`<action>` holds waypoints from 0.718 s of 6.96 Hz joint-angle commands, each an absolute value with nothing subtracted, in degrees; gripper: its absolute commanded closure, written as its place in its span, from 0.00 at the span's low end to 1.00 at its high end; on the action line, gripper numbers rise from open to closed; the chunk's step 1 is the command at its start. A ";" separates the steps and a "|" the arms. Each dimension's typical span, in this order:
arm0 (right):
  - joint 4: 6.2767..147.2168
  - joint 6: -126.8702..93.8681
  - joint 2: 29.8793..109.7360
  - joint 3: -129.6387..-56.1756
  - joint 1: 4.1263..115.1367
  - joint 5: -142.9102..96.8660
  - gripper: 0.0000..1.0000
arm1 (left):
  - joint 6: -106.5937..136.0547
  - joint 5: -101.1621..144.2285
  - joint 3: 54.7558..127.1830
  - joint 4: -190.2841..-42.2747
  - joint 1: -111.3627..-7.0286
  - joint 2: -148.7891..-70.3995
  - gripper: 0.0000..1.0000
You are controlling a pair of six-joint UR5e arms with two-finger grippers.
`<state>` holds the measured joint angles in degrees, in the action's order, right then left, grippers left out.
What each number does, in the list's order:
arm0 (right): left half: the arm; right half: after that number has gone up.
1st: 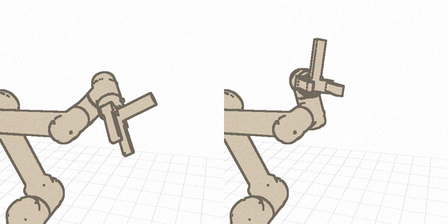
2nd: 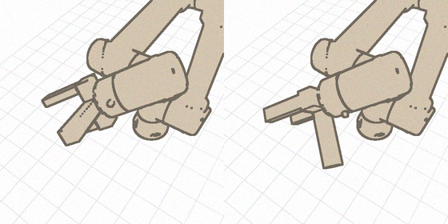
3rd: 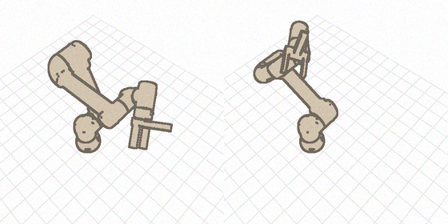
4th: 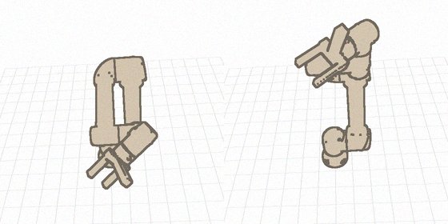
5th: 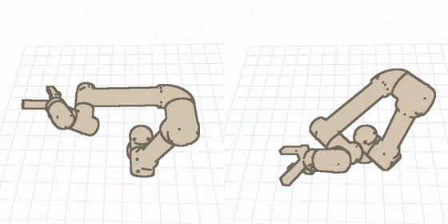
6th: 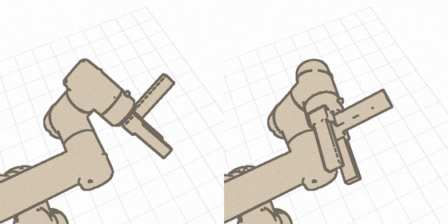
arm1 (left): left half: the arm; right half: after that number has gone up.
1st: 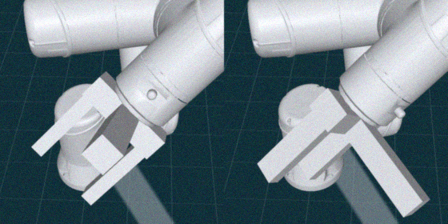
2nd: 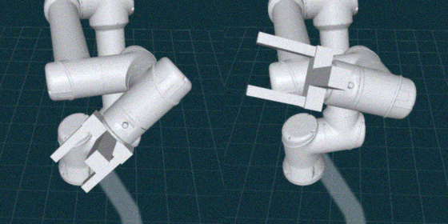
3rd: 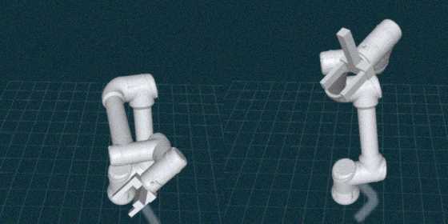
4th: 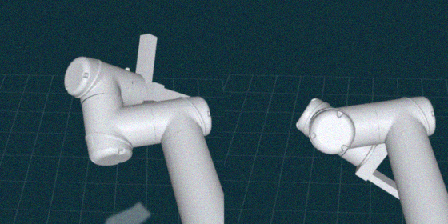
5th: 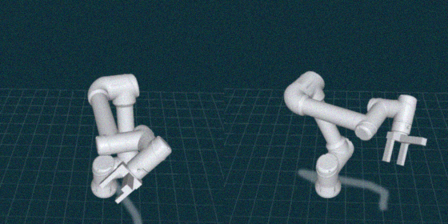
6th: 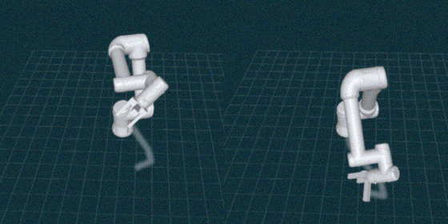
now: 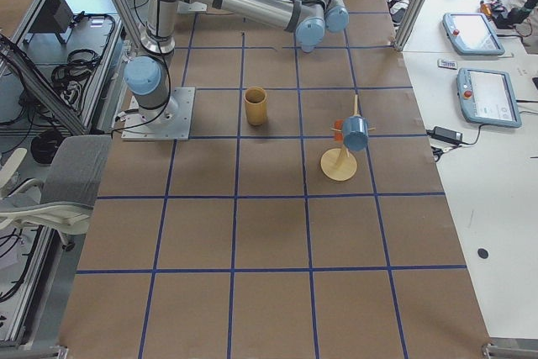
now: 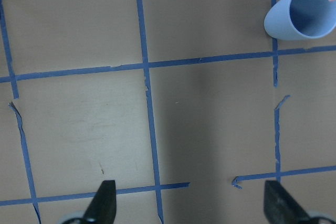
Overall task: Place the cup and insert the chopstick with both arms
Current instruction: 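Lower the pink chopstick into the blue cup with the right gripper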
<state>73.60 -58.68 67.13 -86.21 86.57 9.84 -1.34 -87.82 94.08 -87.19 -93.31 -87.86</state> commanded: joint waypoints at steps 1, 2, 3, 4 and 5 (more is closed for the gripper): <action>74.62 -58.71 66.97 -87.71 86.57 9.93 1.00 | -1.32 -87.98 94.04 -86.93 -93.25 -87.72 0.00; 74.62 -58.80 66.80 -87.71 86.57 9.84 1.00 | -1.32 -88.07 94.04 -86.92 -93.25 -87.63 0.00; 74.71 -58.71 66.19 -87.71 86.57 9.84 0.96 | -1.32 -88.07 94.04 -86.84 -93.16 -87.54 0.00; 75.32 -58.62 66.09 -87.71 86.57 9.93 0.24 | -1.32 -88.07 94.13 -87.10 -93.16 -87.45 0.00; 76.71 -58.88 66.09 -87.71 86.57 12.37 0.01 | -1.23 -88.15 94.13 -87.27 -93.16 -87.36 0.00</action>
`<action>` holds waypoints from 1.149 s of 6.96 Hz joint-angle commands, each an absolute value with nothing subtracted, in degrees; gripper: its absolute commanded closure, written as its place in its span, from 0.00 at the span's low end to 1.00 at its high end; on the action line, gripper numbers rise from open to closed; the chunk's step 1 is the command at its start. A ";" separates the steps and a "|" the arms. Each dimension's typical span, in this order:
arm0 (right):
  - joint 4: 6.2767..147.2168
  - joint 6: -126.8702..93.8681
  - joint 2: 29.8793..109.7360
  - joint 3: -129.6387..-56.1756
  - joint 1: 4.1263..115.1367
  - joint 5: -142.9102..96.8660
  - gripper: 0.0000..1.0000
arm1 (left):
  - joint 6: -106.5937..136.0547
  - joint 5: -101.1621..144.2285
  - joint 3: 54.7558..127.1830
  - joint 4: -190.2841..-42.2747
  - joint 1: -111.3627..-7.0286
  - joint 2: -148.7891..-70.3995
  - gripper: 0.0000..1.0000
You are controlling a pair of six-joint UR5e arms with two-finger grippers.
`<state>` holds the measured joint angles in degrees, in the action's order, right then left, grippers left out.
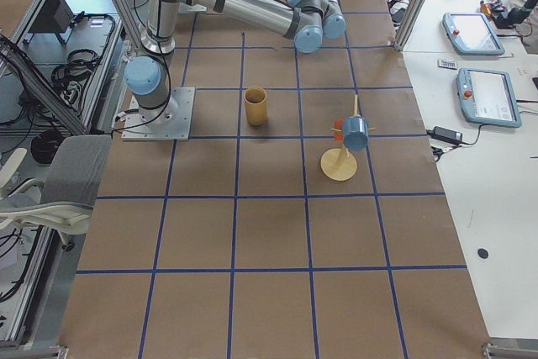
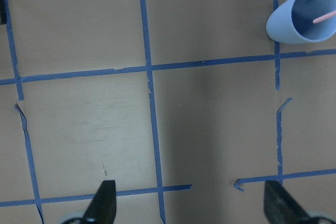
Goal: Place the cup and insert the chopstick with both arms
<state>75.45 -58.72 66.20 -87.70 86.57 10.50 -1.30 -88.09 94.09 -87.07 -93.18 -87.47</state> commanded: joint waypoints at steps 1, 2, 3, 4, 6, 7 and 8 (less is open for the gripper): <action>76.73 -58.97 66.18 -87.71 86.57 12.48 0.00 | -1.32 -88.07 94.13 -87.19 -93.16 -87.28 0.00; 76.73 -59.84 66.44 -87.45 86.57 12.57 0.00 | -1.32 -87.98 94.22 -86.93 -93.08 -87.36 0.00; 78.21 -61.51 66.88 -86.06 86.31 16.48 0.00 | -1.32 -88.07 94.22 -87.01 -93.08 -87.36 0.00; 81.79 -64.92 67.84 -84.91 86.13 23.48 0.00 | -1.32 -88.07 94.22 -87.19 -93.08 -87.28 0.00; 85.16 -66.36 73.53 -84.73 85.43 37.62 0.00 | -1.23 -87.72 94.22 -86.84 -93.08 -87.36 0.00; 84.73 -65.84 76.17 -84.73 84.21 45.36 0.00 | -1.23 -87.71 94.13 -86.84 -93.08 -87.36 0.00; 84.47 -62.35 79.68 -84.90 83.94 54.84 0.00 | -1.06 -87.71 94.13 -86.75 -93.08 -87.36 0.00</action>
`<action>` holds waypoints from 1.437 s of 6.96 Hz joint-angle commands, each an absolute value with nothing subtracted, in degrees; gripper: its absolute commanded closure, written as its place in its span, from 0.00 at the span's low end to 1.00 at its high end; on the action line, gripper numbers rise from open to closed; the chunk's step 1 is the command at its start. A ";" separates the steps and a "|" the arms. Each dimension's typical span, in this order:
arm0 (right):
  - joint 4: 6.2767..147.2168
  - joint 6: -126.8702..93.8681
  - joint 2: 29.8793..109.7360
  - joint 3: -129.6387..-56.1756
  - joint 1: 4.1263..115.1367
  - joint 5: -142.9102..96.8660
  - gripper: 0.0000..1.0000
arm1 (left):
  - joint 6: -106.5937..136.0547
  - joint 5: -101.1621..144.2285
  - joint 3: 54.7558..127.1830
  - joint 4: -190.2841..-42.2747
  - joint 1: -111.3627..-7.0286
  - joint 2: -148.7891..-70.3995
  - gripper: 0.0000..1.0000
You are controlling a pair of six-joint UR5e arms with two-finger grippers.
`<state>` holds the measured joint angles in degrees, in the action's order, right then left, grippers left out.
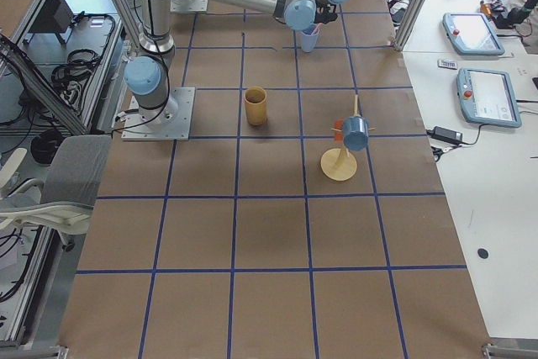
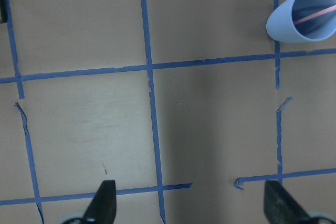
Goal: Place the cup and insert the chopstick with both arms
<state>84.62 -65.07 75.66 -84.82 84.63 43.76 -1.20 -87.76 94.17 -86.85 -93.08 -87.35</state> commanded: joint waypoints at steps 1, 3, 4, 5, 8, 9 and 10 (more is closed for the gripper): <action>81.85 -52.92 82.15 -85.34 83.76 64.41 0.00 | -1.05 -87.71 94.22 -86.66 -93.08 -87.36 0.00; 74.72 -29.63 87.51 -85.43 84.11 84.18 0.00 | -1.14 -87.98 94.22 -86.75 -93.08 -87.36 0.00; 74.71 -25.44 89.28 -85.34 84.63 87.24 0.00 | -1.14 -88.07 94.22 -86.84 -93.08 -87.28 0.00; 75.32 -20.27 89.64 -85.52 85.33 87.97 0.00 | -1.14 -88.07 94.22 -86.92 -93.08 -87.28 0.00; 80.39 -17.67 90.53 -86.74 89.81 91.14 0.00 | -1.14 -88.07 94.22 -87.01 -93.08 -87.28 0.00; 88.77 -17.75 90.44 -89.45 91.65 91.06 0.00 | -1.14 -88.15 94.22 -87.10 -93.08 -87.19 0.00; 92.16 -17.14 90.79 -92.43 92.45 91.05 0.00 | -1.14 -88.15 94.22 -87.10 -93.08 -87.19 0.00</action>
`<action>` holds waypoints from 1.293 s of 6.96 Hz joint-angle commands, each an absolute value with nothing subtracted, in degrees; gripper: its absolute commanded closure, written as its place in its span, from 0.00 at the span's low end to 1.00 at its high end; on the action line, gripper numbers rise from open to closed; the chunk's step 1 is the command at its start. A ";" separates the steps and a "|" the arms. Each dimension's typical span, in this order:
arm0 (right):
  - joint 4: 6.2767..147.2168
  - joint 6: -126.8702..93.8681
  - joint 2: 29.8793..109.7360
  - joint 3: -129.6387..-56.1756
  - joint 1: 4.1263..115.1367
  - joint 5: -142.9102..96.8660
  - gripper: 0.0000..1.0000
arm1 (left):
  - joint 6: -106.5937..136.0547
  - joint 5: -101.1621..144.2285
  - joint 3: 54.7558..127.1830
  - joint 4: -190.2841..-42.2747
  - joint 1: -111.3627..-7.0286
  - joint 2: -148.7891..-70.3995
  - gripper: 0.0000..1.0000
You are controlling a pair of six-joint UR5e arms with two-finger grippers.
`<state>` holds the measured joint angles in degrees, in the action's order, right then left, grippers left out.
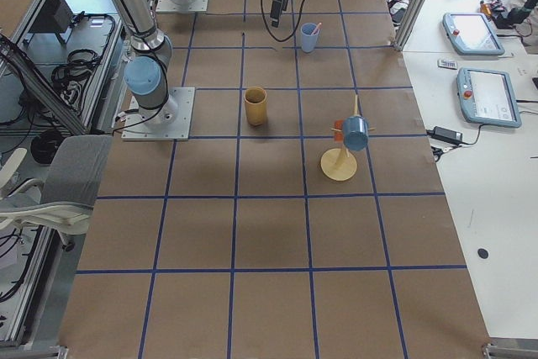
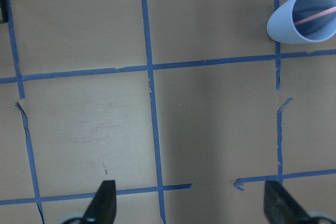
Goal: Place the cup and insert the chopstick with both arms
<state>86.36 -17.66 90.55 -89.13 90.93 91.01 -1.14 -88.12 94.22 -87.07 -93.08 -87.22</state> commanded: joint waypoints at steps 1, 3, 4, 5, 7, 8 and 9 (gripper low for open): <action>92.11 -17.14 91.31 -93.94 92.46 91.32 0.00 | -1.14 -88.15 94.22 -87.19 -93.08 -87.19 0.00; 91.41 -15.66 91.67 -94.22 92.03 90.45 0.00 | -1.23 -88.15 94.22 -87.19 -93.08 -87.10 0.00; 91.15 -8.94 91.67 -94.13 91.85 91.48 0.00 | -1.14 -88.15 94.22 -87.27 -93.08 -87.10 0.00; 91.14 -8.53 92.10 -94.13 91.41 91.41 0.00 | -1.14 -88.15 94.22 -87.36 -93.08 -87.01 0.00; 90.71 -8.53 92.98 -94.13 91.41 91.58 0.00 | -1.06 -88.07 94.48 -87.10 -93.08 -87.01 0.00; 89.75 -8.53 93.77 -94.04 91.41 91.41 0.00 | -1.05 -88.07 94.40 -87.10 -93.08 -87.01 0.00; 89.74 -8.53 93.87 -94.04 91.41 91.41 0.00 | -1.05 -88.15 94.39 -87.27 -93.08 -87.01 0.00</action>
